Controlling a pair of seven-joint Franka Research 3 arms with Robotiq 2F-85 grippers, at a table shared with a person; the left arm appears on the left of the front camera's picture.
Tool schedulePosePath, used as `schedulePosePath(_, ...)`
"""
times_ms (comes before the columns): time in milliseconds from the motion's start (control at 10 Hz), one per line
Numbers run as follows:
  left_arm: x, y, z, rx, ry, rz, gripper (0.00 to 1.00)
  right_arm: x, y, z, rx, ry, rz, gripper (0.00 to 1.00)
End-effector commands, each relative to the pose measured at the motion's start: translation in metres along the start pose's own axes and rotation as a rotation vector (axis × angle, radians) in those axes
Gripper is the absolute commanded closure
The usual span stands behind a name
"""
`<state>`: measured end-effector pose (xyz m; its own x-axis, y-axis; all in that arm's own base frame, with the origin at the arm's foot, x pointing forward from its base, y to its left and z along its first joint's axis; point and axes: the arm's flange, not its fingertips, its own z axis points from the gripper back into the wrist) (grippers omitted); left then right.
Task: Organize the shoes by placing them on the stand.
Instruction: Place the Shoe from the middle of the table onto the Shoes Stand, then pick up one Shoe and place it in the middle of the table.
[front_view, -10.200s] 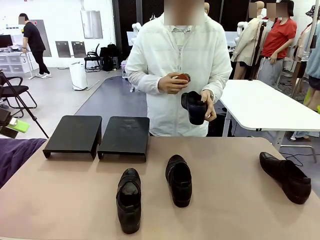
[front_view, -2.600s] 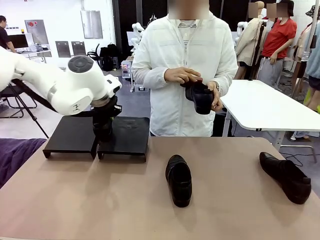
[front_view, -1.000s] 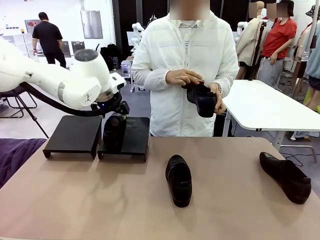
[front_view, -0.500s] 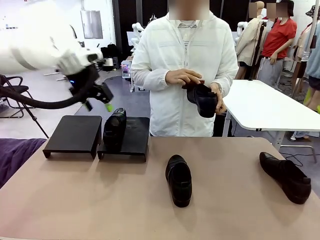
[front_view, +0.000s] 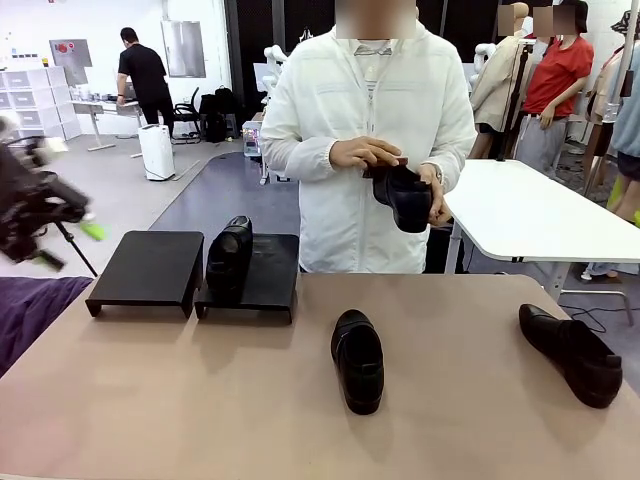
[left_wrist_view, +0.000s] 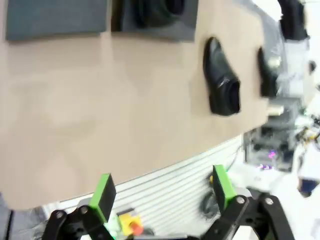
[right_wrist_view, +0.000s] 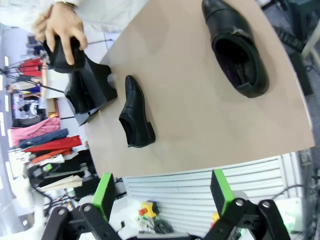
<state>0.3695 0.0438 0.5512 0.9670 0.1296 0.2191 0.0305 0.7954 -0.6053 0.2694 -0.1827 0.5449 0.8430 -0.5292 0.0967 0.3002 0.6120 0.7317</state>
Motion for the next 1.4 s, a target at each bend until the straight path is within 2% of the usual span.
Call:
schedulePosePath(0,-0.064,0.026,0.024,-0.041,-0.243,0.056,0.00,0.001,0.000,0.002,0.014,-0.002,0.023,0.00)
schedulePosePath(100,-0.063,0.046,0.026,-0.051,-0.227,0.017,0.00,0.001,0.000,0.002,0.014,-0.002,0.023,0.00)
schedulePosePath(200,-0.044,0.053,0.013,0.005,-0.208,0.023,0.00,0.001,0.000,0.002,0.014,-0.002,0.023,0.00)
schedulePosePath(300,-0.063,0.042,0.031,-0.059,-0.194,0.078,0.00,0.001,0.000,0.002,0.014,-0.002,0.023,0.00)
schedulePosePath(1300,-0.063,0.042,0.031,-0.059,-0.194,0.078,0.00,0.000,0.000,0.000,0.000,0.000,0.000,0.00)
